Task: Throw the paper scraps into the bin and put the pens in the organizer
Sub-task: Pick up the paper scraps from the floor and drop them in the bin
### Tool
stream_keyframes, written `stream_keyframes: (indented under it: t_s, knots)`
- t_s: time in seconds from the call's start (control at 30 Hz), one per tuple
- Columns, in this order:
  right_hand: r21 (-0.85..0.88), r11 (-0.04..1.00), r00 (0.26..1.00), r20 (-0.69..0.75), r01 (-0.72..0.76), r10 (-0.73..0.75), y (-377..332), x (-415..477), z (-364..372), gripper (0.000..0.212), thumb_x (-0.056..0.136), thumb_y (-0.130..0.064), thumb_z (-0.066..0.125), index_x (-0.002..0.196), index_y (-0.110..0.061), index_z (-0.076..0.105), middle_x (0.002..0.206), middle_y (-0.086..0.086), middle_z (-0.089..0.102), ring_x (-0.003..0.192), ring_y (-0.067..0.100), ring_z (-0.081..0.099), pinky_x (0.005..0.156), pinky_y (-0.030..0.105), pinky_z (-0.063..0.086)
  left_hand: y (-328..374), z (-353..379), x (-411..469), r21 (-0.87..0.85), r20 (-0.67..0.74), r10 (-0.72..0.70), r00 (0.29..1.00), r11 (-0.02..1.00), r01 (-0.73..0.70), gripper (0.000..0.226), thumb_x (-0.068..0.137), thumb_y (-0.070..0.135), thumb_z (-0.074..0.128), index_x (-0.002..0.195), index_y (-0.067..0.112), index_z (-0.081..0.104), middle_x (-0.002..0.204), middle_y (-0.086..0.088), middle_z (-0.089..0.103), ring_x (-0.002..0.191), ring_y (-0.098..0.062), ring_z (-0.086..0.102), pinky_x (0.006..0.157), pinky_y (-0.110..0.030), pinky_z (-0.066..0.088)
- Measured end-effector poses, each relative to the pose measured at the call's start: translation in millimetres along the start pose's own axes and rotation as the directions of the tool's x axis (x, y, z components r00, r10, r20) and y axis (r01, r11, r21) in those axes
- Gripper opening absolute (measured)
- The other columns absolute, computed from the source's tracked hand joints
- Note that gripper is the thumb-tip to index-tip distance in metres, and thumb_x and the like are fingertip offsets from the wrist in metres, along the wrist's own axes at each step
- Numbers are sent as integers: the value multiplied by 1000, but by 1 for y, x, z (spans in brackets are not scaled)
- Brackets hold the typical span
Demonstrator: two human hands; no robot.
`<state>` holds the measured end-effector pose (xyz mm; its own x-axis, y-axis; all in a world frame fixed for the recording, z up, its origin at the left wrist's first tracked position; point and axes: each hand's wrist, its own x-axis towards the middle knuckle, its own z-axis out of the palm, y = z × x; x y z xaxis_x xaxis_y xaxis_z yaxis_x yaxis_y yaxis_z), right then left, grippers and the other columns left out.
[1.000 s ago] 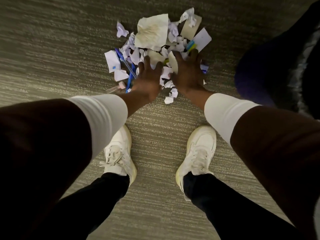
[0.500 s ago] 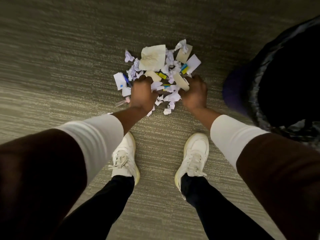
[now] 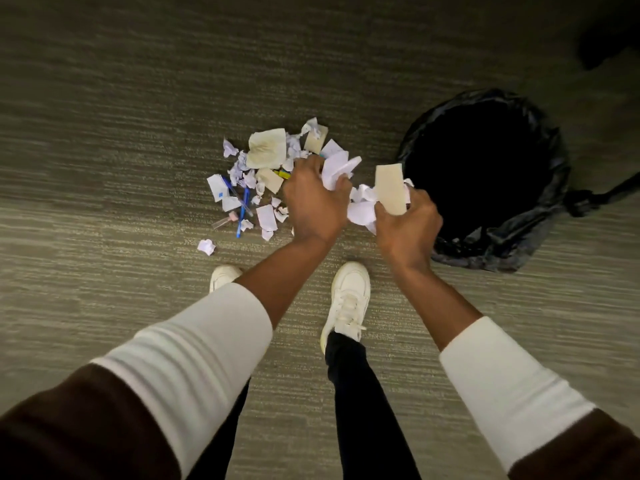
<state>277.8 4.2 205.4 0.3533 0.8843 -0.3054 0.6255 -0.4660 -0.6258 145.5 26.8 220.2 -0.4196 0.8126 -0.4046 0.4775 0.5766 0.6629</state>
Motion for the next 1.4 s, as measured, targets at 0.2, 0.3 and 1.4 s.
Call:
stream_keyframes:
  t_s: [0.2, 0.3, 1.4]
  knots:
    - [109, 977, 969, -145, -186, 200, 27, 22, -63, 28, 83, -32, 85, 105, -17, 77, 90, -2, 74, 83, 17, 72, 76, 30, 56, 57, 39, -37, -53, 119, 65, 991, 997, -59, 18, 93, 19, 75, 100, 5, 68, 104, -12, 71, 94, -26, 64, 77, -32, 44]
    - [117, 948, 944, -116, -297, 310, 41, 40, -78, 34, 82, -35, 85, 110, -18, 75, 94, -3, 71, 89, 18, 71, 81, 34, 59, 75, 62, -46, 2, 210, 92, 973, 996, -94, 16, 94, 18, 73, 102, 5, 68, 109, -13, 70, 96, -26, 63, 72, -28, 31]
    - [-220, 974, 883, 446, -53, 149, -36, -23, 86, 62, 71, -47, 90, 122, -26, 61, 119, 8, 71, 105, 28, 70, 92, 42, 59, -122, -80, 33, 447, 532, -217, 818, 893, -54, 30, 97, 34, 61, 113, 9, 69, 122, -18, 73, 120, -39, 67, 98, -46, 58]
